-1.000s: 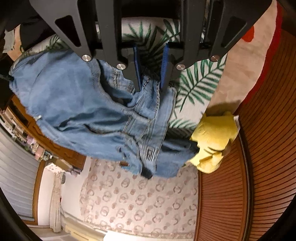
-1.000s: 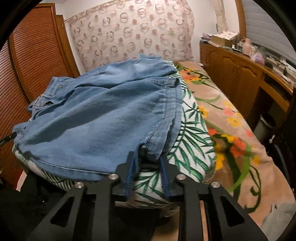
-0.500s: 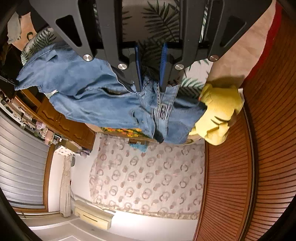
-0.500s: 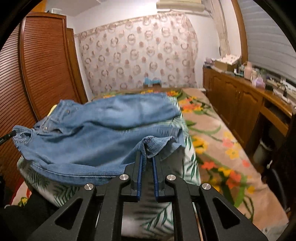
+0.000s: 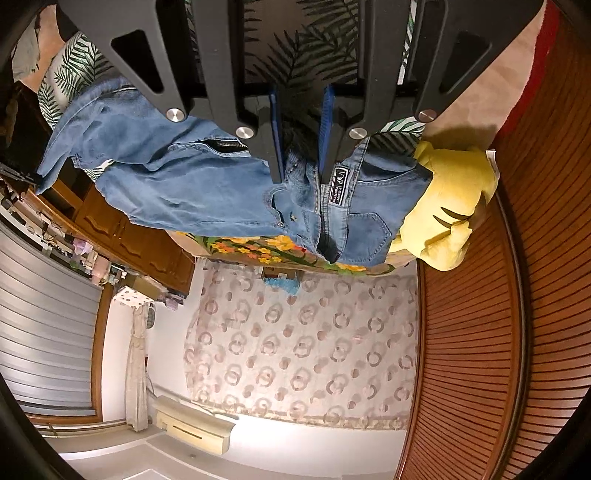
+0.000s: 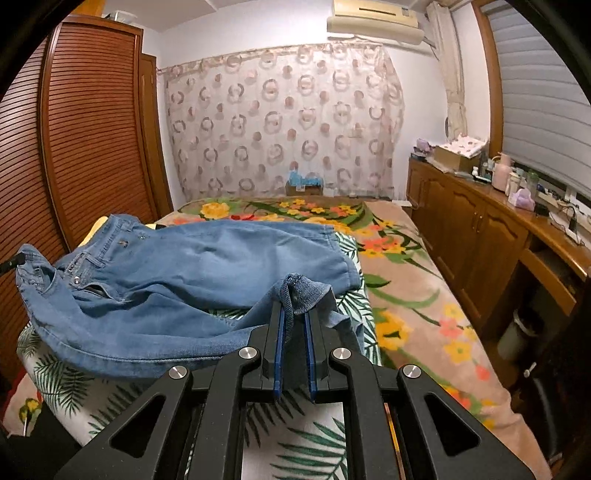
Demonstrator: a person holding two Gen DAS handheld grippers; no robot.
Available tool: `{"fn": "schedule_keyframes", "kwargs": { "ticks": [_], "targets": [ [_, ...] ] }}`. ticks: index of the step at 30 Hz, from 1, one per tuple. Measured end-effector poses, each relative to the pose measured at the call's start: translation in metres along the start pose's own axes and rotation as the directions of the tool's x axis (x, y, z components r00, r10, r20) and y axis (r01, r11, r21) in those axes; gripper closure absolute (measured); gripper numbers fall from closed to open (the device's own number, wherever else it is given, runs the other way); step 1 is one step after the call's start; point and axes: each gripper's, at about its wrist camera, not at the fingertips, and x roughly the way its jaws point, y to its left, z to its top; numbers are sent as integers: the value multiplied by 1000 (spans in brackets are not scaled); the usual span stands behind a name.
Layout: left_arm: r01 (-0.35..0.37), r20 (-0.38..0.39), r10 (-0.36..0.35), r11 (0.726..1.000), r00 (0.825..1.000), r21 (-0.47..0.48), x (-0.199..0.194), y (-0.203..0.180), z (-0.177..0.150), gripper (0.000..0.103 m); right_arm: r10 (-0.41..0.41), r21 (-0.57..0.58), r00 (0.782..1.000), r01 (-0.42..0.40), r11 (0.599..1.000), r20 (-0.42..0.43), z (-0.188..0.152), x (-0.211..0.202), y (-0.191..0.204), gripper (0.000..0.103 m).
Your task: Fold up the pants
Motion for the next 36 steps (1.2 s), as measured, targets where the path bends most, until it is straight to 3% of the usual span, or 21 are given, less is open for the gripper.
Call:
{"fn": "schedule_keyframes", "kwargs": {
  "ticks": [12,36],
  "targets": [
    [-11,-4,11,1000,1000,-4,27,-1,29,85,6,10,1000,-6,1000,-4,28,21,-6,94],
    [-14,-55,14,1000,998,-4,107,-6,71,85,-14,14,1000,14,1000,-12,50,62,-12,94]
  ]
}}
